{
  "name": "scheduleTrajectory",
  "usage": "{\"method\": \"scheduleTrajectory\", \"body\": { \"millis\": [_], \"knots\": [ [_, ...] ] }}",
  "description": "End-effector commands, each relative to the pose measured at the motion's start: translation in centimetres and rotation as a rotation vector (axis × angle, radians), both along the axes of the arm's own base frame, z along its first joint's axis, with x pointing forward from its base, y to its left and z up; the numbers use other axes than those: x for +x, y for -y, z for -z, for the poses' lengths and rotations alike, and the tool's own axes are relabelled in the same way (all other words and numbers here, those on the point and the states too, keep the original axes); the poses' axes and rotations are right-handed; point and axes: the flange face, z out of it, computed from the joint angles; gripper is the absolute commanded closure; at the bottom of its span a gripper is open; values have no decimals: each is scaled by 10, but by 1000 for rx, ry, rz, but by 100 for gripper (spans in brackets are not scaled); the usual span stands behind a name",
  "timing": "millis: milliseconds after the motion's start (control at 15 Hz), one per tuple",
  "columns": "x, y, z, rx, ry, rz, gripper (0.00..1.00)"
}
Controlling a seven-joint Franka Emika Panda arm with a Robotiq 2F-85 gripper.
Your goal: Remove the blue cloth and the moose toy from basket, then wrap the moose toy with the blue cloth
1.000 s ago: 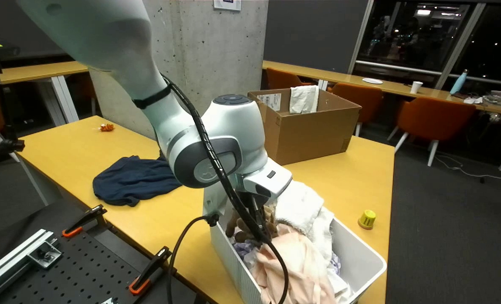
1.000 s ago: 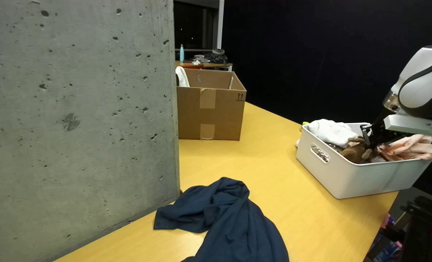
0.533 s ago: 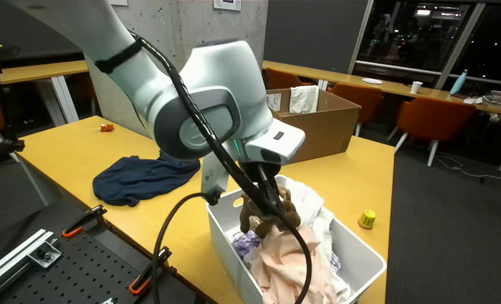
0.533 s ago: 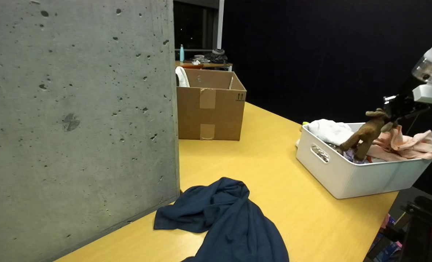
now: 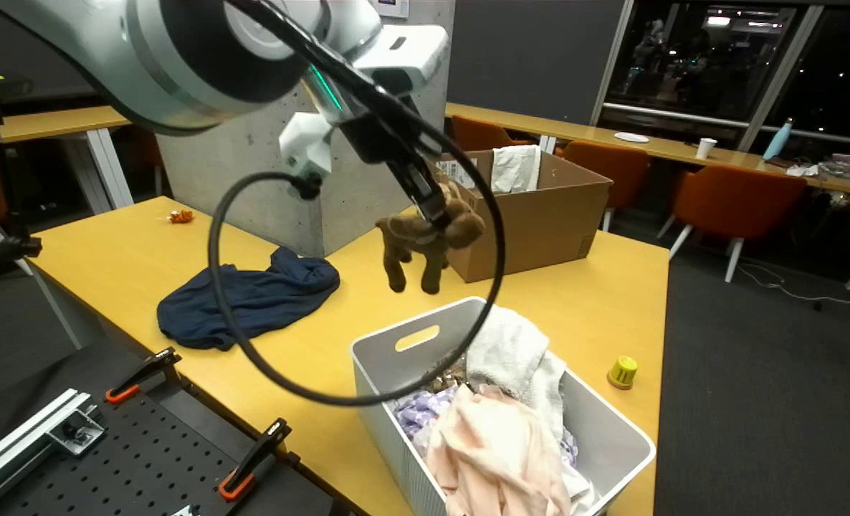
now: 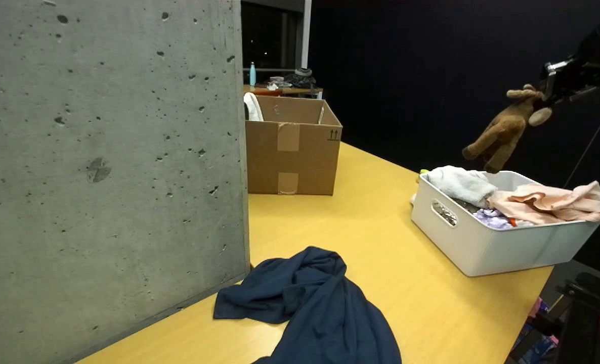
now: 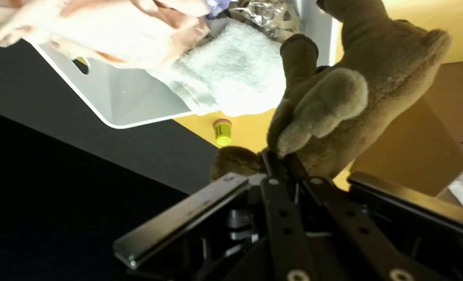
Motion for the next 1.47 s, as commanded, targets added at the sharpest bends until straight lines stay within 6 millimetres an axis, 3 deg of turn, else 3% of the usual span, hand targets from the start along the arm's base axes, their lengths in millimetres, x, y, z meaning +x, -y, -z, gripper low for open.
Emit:
{"method": "scheduleTrajectory", "body": {
  "millis": [0,133,333,533,667,800,1200,1400],
  "knots": [
    [-9,-77,-46,-24,39,-136,98],
    [-9,-129,-66,-23,46,-224,98],
    [-10,-222,-82,8,36,-354,98],
    [-11,-318,-71,42,-3,-481,98],
    [-7,-361,-56,42,-34,-548,98],
    [3,-385,-35,24,-72,-591,98],
    [54,-416,35,-1,-213,-667,98],
    [65,-438,69,-42,-291,-703,98]
  ]
}}
